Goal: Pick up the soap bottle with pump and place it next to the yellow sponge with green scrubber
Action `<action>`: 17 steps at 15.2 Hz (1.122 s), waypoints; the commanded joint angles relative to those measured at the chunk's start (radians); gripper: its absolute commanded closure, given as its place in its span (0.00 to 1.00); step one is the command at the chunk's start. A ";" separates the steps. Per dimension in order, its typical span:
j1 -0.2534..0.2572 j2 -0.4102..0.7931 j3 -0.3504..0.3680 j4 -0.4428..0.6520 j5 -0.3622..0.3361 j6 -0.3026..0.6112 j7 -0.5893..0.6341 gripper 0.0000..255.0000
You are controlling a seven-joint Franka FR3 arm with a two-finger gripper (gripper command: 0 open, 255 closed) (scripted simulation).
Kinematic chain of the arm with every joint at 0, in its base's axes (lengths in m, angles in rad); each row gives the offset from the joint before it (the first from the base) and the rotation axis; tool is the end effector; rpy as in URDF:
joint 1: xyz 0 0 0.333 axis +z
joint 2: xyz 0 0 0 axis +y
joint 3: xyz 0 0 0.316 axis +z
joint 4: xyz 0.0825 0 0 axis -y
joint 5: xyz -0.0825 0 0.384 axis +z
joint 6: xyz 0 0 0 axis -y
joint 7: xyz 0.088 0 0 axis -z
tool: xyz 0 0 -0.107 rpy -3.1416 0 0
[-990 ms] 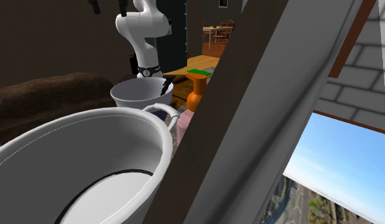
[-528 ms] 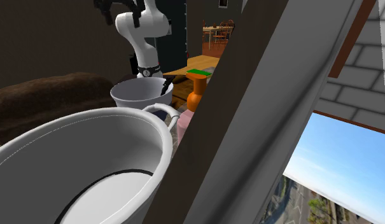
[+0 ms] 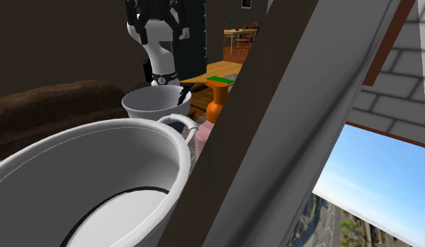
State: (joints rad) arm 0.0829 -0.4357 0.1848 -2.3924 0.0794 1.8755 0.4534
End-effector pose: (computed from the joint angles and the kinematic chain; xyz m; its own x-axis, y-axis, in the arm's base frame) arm 0.3914 0.1174 0.4691 0.9698 -0.2319 -0.0758 -0.2293 -0.9725 0.0417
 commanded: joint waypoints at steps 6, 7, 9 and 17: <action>0.019 0.221 0.090 0.104 -0.002 0.157 0.152 0.00; 0.021 0.255 0.101 0.126 -0.009 0.174 0.175 0.00; 0.027 0.325 0.122 0.174 -0.026 0.205 0.222 0.00; 0.077 0.618 0.163 0.420 -0.141 0.279 0.412 0.00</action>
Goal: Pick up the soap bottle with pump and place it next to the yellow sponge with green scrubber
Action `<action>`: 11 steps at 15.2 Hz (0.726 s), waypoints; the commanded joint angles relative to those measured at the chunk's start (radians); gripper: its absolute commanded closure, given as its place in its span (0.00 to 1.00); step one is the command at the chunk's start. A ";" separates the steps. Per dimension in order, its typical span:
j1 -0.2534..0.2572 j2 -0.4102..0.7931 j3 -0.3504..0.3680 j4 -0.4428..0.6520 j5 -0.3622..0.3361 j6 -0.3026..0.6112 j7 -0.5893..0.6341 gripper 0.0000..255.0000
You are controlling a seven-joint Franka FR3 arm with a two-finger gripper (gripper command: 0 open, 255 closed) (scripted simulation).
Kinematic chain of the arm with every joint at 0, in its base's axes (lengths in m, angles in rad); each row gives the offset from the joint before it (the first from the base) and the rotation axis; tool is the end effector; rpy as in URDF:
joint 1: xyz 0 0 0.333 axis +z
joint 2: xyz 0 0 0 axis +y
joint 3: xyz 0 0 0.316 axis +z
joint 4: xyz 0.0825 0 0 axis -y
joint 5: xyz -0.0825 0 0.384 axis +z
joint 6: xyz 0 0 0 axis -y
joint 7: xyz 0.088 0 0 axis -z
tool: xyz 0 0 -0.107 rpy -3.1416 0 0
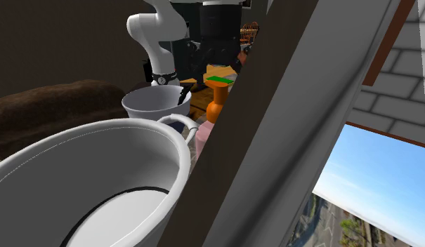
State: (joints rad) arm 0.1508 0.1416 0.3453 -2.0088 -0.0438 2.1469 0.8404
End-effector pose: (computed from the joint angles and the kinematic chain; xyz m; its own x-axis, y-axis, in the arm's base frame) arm 0.5131 0.2704 0.3903 0.9480 -0.3182 -0.0045 -0.3182 -0.9480 -0.0113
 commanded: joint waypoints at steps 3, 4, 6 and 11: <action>0.026 0.100 0.000 0.084 -0.044 0.023 0.058 0.00; 0.027 0.107 -0.001 0.078 -0.047 0.035 0.060 0.00; 0.028 0.120 -0.003 0.068 -0.053 0.058 0.064 0.00; 0.032 0.147 -0.007 0.052 -0.065 0.099 0.073 0.00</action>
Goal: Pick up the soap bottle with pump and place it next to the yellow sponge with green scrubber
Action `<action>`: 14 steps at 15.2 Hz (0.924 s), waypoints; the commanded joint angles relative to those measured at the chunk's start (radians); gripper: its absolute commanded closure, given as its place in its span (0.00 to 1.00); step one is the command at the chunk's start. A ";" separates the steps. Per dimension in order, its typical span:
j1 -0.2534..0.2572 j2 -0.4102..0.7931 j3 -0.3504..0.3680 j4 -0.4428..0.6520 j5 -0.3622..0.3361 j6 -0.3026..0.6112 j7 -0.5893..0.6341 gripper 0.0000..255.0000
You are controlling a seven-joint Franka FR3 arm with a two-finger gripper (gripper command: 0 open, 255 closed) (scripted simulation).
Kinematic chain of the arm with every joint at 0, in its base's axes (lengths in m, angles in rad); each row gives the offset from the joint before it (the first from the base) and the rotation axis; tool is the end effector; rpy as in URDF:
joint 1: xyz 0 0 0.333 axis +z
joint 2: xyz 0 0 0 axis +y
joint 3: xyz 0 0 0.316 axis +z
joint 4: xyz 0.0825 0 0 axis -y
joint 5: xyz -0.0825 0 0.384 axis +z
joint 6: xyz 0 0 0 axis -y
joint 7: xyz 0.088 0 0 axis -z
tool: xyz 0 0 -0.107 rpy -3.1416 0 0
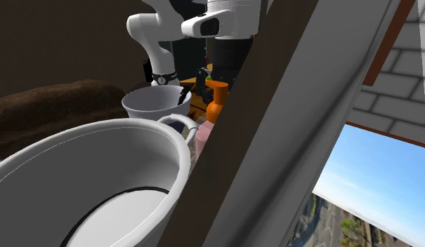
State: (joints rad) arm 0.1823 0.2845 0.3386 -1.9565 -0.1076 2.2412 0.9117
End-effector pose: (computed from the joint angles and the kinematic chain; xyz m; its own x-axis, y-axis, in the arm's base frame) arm 0.5332 0.2925 0.3414 0.9434 -0.3317 0.0053 -0.3316 -0.9432 -0.0197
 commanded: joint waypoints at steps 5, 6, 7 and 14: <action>0.001 0.004 -0.001 0.000 -0.002 0.004 0.001 0.00; 0.001 0.003 -0.001 -0.001 -0.002 0.004 0.001 0.00; 0.001 0.003 -0.001 -0.001 -0.002 0.004 0.001 1.00; 0.001 0.004 -0.001 0.001 -0.002 0.004 0.001 1.00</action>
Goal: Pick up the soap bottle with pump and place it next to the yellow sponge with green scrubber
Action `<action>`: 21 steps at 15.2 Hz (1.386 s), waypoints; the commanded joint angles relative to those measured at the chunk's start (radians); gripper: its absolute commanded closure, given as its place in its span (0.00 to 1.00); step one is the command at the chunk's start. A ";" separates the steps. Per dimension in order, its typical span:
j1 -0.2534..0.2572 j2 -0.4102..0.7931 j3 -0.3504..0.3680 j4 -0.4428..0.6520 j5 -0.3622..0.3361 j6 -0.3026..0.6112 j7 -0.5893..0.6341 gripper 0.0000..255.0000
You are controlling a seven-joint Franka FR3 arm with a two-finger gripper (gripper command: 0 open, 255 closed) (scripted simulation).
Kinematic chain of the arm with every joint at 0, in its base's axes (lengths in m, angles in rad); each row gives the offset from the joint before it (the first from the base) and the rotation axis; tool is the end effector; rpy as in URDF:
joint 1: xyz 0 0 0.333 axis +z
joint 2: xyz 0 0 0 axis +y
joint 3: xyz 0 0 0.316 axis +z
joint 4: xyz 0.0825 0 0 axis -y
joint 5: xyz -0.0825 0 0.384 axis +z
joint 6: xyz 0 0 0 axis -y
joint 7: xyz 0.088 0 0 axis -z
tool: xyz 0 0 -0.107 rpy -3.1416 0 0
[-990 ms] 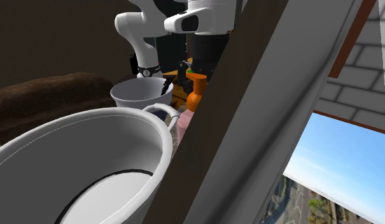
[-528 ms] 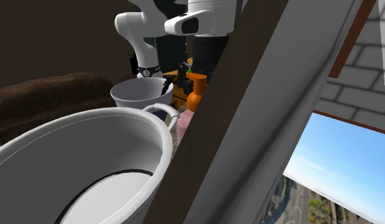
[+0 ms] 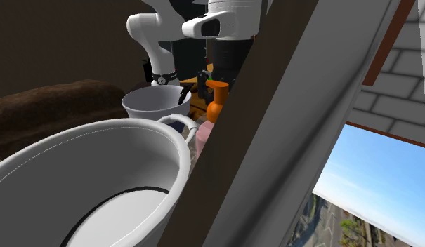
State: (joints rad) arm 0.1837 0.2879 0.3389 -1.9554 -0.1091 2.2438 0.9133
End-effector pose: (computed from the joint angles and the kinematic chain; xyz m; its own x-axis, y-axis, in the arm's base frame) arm 0.5332 0.2936 0.3402 0.9437 -0.3309 0.0056 -0.3307 -0.9435 -0.0203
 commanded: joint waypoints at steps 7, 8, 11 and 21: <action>-0.005 -0.034 0.005 0.024 0.016 -0.056 -0.011 1.00; -0.006 -0.041 0.006 0.030 0.019 -0.068 -0.013 1.00; -0.008 -0.059 0.008 0.048 0.028 -0.103 -0.018 1.00; -0.013 -0.106 0.014 0.126 0.050 -0.225 -0.032 1.00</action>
State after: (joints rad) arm 0.1701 0.1861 0.3513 -1.8351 -0.0610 2.0283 0.8798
